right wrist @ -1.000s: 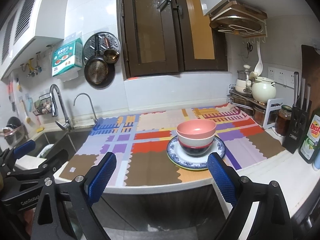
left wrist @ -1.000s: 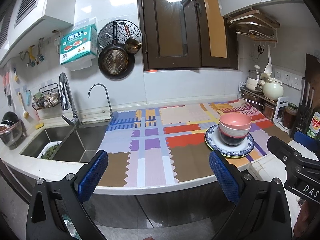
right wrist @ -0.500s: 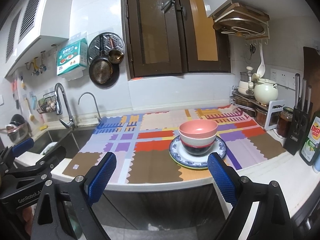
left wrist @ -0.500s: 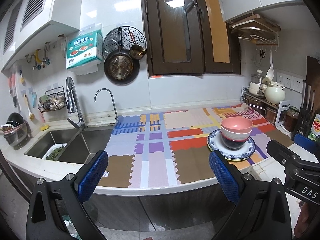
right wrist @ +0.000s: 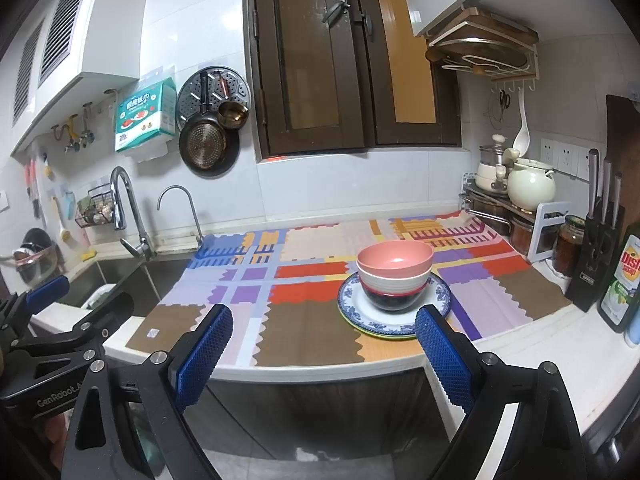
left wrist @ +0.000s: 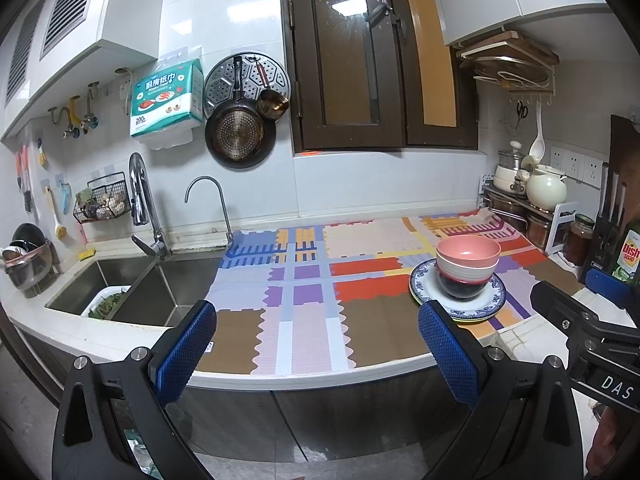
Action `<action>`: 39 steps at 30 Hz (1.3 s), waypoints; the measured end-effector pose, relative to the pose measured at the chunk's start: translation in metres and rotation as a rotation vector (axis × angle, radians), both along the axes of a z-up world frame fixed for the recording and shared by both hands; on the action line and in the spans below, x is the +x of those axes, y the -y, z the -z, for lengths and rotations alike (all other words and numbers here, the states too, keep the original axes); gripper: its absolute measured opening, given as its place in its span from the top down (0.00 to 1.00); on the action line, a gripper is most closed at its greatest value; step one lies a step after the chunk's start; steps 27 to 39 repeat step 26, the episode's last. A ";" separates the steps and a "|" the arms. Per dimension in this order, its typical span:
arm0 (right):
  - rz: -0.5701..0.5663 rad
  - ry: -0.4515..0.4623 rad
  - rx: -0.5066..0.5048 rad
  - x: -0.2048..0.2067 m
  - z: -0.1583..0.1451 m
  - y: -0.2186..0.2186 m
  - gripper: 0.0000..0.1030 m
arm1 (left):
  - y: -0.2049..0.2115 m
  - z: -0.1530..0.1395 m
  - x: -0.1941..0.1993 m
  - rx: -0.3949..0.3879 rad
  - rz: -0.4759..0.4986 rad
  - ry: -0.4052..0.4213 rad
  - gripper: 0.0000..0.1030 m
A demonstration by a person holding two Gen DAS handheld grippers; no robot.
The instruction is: Organize plates and bowls
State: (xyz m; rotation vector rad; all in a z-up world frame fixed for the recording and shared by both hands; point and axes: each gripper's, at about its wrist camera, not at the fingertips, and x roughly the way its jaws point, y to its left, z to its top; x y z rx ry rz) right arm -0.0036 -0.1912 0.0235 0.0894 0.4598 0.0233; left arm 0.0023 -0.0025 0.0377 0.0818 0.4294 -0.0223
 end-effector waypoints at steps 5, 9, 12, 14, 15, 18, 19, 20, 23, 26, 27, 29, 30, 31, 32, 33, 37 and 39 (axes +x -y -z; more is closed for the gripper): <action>0.000 0.001 -0.004 0.000 0.000 0.000 0.09 | 0.000 0.000 0.000 -0.001 0.001 -0.002 0.00; 0.000 0.001 -0.005 -0.002 -0.002 0.001 0.09 | 0.003 0.000 -0.001 -0.003 0.002 -0.005 0.00; 0.001 -0.001 -0.005 -0.002 -0.002 0.002 0.09 | 0.006 0.000 -0.002 -0.006 0.002 -0.007 0.00; 0.001 -0.004 -0.007 -0.003 -0.003 0.003 0.09 | 0.008 0.001 -0.003 -0.008 0.004 -0.008 0.00; 0.000 -0.004 -0.007 -0.004 -0.003 0.004 0.09 | 0.008 0.001 -0.003 -0.010 0.003 -0.008 0.00; -0.001 -0.005 -0.009 -0.005 -0.003 0.007 0.09 | 0.009 0.001 -0.002 -0.014 0.004 -0.008 0.00; -0.002 -0.005 -0.010 -0.006 -0.002 0.008 0.09 | 0.010 0.001 -0.002 -0.015 0.004 -0.008 0.00; -0.002 -0.005 -0.011 -0.006 -0.002 0.008 0.09 | 0.012 0.002 -0.002 -0.017 0.005 -0.010 0.00; -0.001 -0.006 -0.013 -0.005 -0.002 0.011 0.09 | 0.013 0.002 -0.001 -0.023 0.003 -0.015 0.00; -0.002 -0.006 -0.015 -0.004 -0.001 0.012 0.09 | 0.014 0.002 -0.001 -0.026 0.001 -0.019 0.00; -0.002 -0.006 -0.015 -0.004 -0.001 0.012 0.09 | 0.014 0.002 -0.001 -0.026 0.001 -0.019 0.00; -0.002 -0.006 -0.015 -0.004 -0.001 0.012 0.09 | 0.014 0.002 -0.001 -0.026 0.001 -0.019 0.00; -0.002 -0.006 -0.015 -0.004 -0.001 0.012 0.09 | 0.014 0.002 -0.001 -0.026 0.001 -0.019 0.00; -0.002 -0.006 -0.015 -0.004 -0.001 0.012 0.09 | 0.014 0.002 -0.001 -0.026 0.001 -0.019 0.00; -0.002 -0.006 -0.015 -0.004 -0.001 0.012 0.09 | 0.014 0.002 -0.001 -0.026 0.001 -0.019 0.00; -0.002 -0.006 -0.015 -0.004 -0.001 0.012 0.09 | 0.014 0.002 -0.001 -0.026 0.001 -0.019 0.00; -0.002 -0.006 -0.015 -0.004 -0.001 0.012 0.09 | 0.014 0.002 -0.001 -0.026 0.001 -0.019 0.00; -0.002 -0.006 -0.015 -0.004 -0.001 0.012 0.09 | 0.014 0.002 -0.001 -0.026 0.001 -0.019 0.00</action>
